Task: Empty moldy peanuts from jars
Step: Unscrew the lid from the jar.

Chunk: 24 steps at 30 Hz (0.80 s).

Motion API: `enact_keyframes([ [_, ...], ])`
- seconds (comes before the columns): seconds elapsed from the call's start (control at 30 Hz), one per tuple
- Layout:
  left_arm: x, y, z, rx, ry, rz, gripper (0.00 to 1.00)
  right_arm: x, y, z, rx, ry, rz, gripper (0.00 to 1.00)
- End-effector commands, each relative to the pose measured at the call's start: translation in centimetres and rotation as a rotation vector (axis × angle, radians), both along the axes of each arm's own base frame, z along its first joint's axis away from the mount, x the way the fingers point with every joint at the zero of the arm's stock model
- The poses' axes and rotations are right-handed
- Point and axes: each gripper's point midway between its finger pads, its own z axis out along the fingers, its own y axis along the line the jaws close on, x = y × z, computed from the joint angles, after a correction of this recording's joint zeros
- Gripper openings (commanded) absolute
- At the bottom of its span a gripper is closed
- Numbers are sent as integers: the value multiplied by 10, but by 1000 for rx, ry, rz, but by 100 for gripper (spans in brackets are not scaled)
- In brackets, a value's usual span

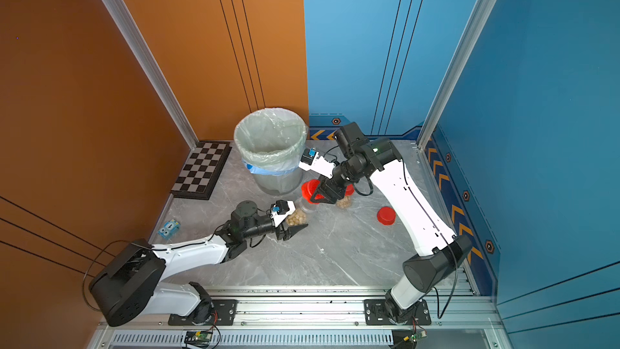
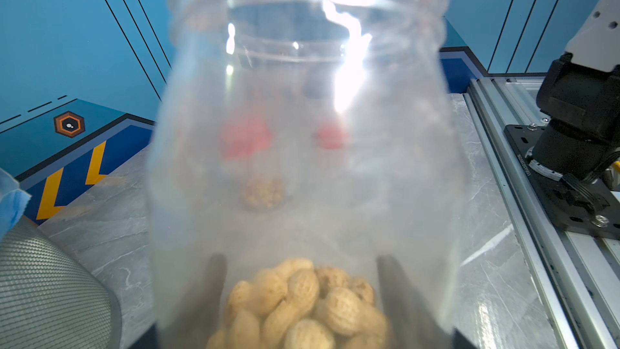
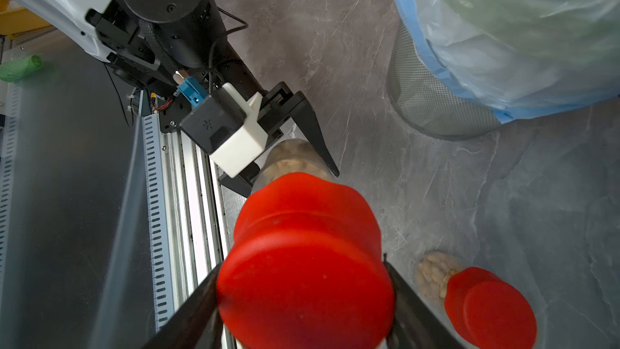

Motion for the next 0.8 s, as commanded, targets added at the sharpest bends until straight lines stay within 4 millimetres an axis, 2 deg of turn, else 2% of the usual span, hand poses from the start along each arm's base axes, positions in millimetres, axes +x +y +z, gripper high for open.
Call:
enact_keyframes([
  [0.0, 7, -1, 6, -12, -4, 9, 29, 4, -5, 12, 64, -28, -50, 64],
  [0.1, 7, -2, 8, -15, -8, 8, 29, 24, -24, 12, 56, -54, -177, 64],
  [0.37, 10, 0, 13, -19, -25, 24, 29, 71, -102, -23, 106, 58, -645, 64],
  [0.43, 11, 1, 13, -18, -25, 32, 29, 73, -113, -37, 100, 111, -740, 64],
  [0.7, 13, 1, 16, -24, -27, 44, 29, 66, -155, -119, 7, 235, -1060, 64],
  [0.77, 13, 1, 16, -23, -29, 46, 29, 63, -158, -132, 27, 265, -1094, 64],
])
